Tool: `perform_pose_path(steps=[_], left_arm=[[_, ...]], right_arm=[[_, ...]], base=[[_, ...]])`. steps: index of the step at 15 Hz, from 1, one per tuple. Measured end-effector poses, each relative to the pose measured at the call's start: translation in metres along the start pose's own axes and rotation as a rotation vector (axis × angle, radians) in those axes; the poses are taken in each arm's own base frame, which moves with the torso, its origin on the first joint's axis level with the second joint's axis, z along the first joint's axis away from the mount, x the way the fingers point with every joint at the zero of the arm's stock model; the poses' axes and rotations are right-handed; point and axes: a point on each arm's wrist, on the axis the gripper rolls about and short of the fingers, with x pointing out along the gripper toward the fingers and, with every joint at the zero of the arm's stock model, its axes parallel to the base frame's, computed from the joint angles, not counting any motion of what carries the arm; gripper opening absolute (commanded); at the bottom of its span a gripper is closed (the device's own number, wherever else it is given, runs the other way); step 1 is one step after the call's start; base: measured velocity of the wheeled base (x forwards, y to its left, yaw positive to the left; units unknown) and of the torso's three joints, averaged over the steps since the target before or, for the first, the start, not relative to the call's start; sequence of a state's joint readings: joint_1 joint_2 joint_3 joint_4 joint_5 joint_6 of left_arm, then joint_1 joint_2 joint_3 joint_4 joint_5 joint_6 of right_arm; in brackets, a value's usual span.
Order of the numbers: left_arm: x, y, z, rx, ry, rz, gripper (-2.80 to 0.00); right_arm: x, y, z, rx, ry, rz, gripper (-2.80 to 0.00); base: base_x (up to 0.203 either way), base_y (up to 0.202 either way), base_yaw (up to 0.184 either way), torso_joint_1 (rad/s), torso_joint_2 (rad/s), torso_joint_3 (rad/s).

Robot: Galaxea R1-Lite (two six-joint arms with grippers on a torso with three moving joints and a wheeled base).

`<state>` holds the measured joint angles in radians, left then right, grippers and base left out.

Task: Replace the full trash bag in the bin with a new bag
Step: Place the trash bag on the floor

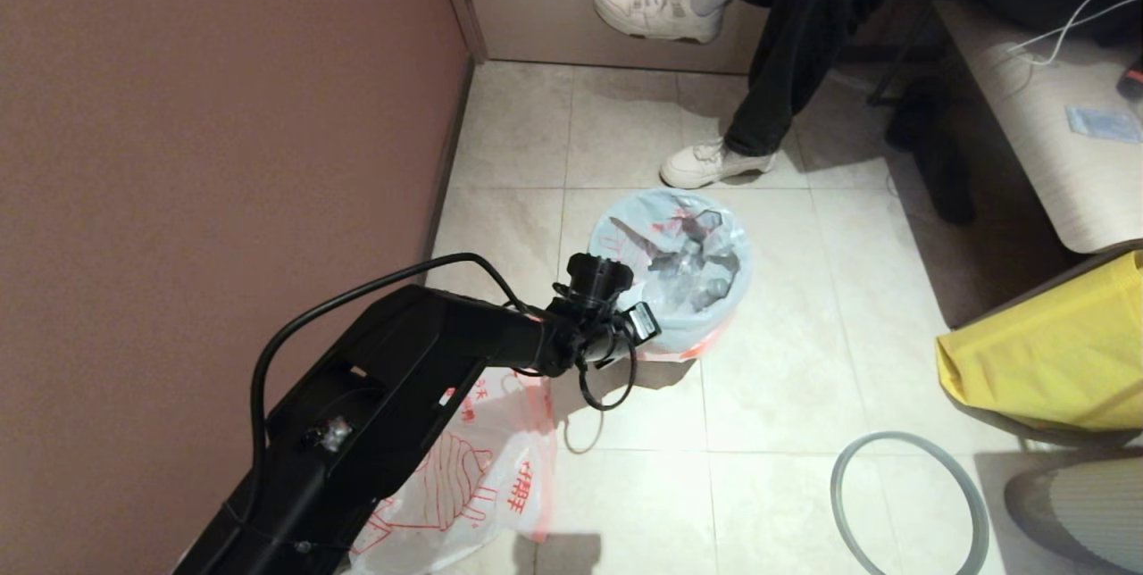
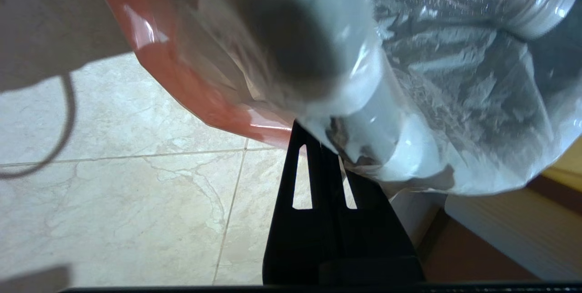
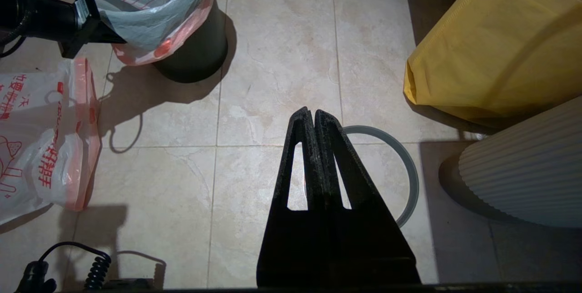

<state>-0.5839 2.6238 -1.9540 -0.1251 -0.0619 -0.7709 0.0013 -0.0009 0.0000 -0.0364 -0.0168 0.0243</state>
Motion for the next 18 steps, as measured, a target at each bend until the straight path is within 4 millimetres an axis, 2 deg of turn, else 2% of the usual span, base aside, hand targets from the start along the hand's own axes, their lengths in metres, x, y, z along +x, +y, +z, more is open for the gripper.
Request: perform_pose_path(steps=[3, 6, 9, 11, 14, 18], left_arm=[[0.006, -0.002, -0.013, 0.052, 0.005, 0.020, -2.80], [0.007, 0.020, -0.008, 0.061, -0.029, 0.136, -2.80], [0.007, 0.043, -0.025, 0.205, -0.017, 0.284, -2.80], [0.002, 0.053, -0.029, 0.299, -0.036, 0.354, -2.80], [-0.004, 0.047, -0.042, 0.497, -0.048, 0.463, -2.80], [0.008, 0.008, -0.063, 0.729, -0.187, 0.569, -2.80]], right_arm=[[0.000, 0.000, 0.000, 0.000, 0.000, 0.000, -2.80], [0.000, 0.000, 0.000, 0.000, 0.000, 0.000, -2.80], [0.000, 0.000, 0.000, 0.000, 0.000, 0.000, -2.80], [0.000, 0.000, 0.000, 0.000, 0.000, 0.000, -2.80], [0.000, 0.000, 0.000, 0.000, 0.000, 0.000, -2.80], [0.000, 0.000, 0.000, 0.000, 0.000, 0.000, -2.80]], base=[[0.000, 0.000, 0.000, 0.000, 0.00, 0.000], [0.000, 0.000, 0.000, 0.000, 0.00, 0.000], [0.000, 0.000, 0.000, 0.000, 0.00, 0.000], [0.000, 0.000, 0.000, 0.000, 0.00, 0.000], [0.000, 0.000, 0.000, 0.000, 0.00, 0.000], [0.000, 0.000, 0.000, 0.000, 0.00, 0.000]])
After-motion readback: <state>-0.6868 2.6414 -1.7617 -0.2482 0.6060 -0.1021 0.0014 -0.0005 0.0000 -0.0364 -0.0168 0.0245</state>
